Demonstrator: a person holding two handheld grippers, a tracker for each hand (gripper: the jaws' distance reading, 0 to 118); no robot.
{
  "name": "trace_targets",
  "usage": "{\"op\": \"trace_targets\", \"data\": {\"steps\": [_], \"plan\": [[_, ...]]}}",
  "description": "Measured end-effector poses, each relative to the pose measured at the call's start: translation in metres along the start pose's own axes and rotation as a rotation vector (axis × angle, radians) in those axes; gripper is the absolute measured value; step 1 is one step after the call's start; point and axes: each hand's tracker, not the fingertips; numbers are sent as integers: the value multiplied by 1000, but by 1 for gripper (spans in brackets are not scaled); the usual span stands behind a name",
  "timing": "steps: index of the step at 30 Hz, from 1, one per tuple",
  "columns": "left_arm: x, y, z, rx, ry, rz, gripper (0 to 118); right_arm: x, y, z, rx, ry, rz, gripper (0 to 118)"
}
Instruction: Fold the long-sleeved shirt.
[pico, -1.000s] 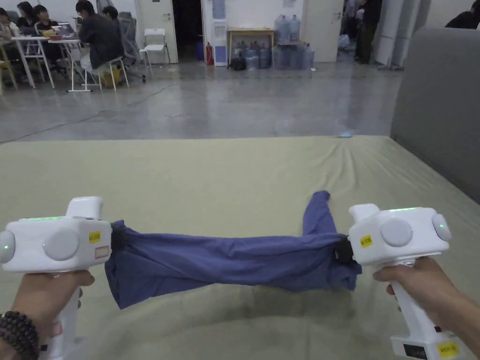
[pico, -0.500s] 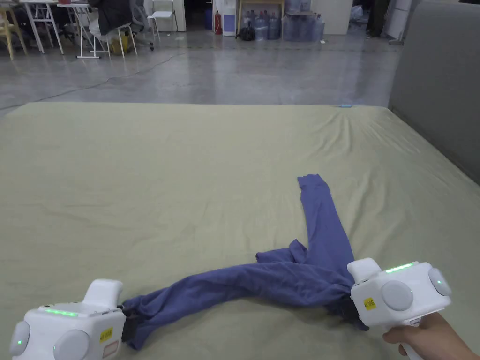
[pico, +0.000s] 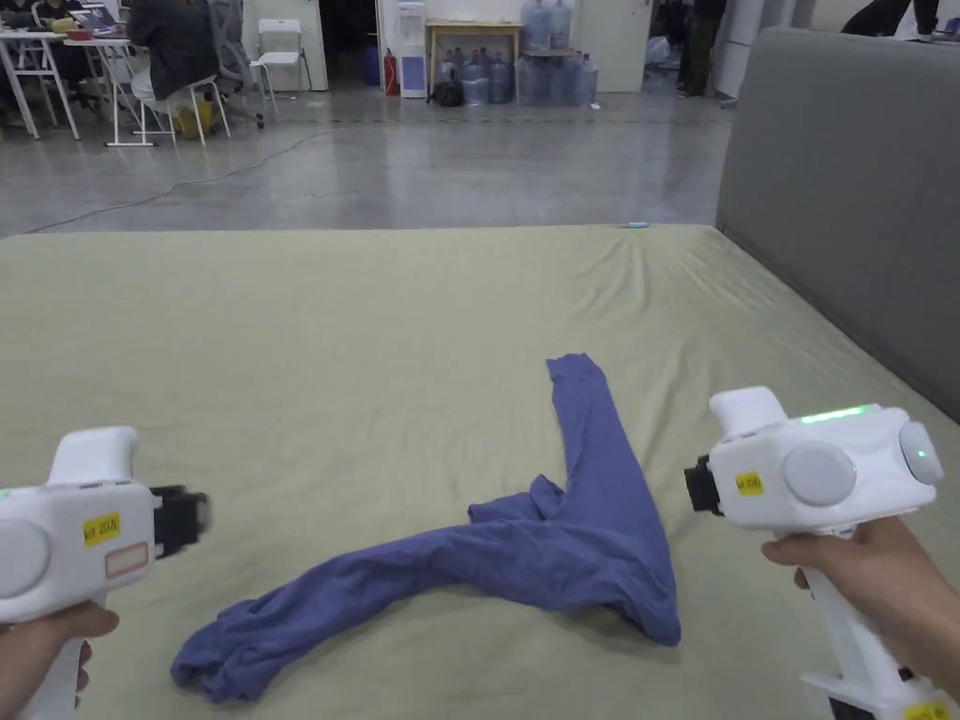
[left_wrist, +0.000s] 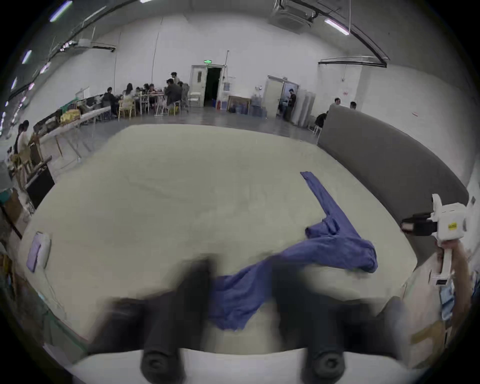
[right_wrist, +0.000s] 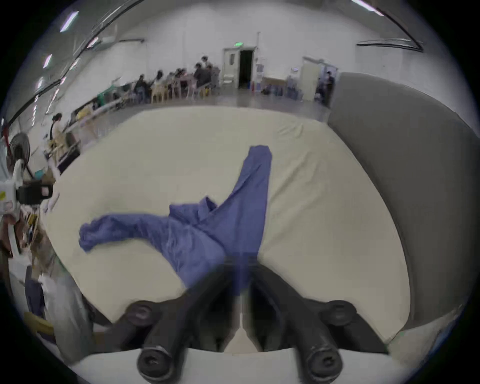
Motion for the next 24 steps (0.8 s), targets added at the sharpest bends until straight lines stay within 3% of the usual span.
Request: {"op": "trace_targets", "data": {"steps": [1, 4, 8, 9, 10, 11, 17, 21, 22, 24], "plan": [[3, 0, -2, 53, 7, -16, 0, 3, 3, -1, 12, 0, -31, 0], [9, -6, -5, -45, -22, -3, 0, 6, -7, -5, -43, 81, -99, 0], [9, -18, -13, -62, 11, -4, 2, 1, -16, -1, -54, 72, -85, 0], [6, -21, -18, -68, 54, 1, 30, 1, -16, -2, -59, 70, -79, 0], [0, -24, -26, -92, 75, 11, 67, -2, -18, 1, -60, 68, -75, 0], [-6, -28, -39, -140, 91, 20, 88, -6, -20, 5, -65, 68, -73, 0], [-36, -56, -108, -358, 205, 101, 87, -19, -26, -6, -114, 74, -55, 0], [-52, -68, -138, -402, 166, 143, 86, -3, -25, -49, -181, 93, -64, 0], [-50, -70, -143, -419, 163, 144, 82, -1, -23, -55, -188, 91, -62, 0], [-42, -75, -146, -439, 192, 95, 58, -20, -33, -30, -150, 66, -39, 0]]}}
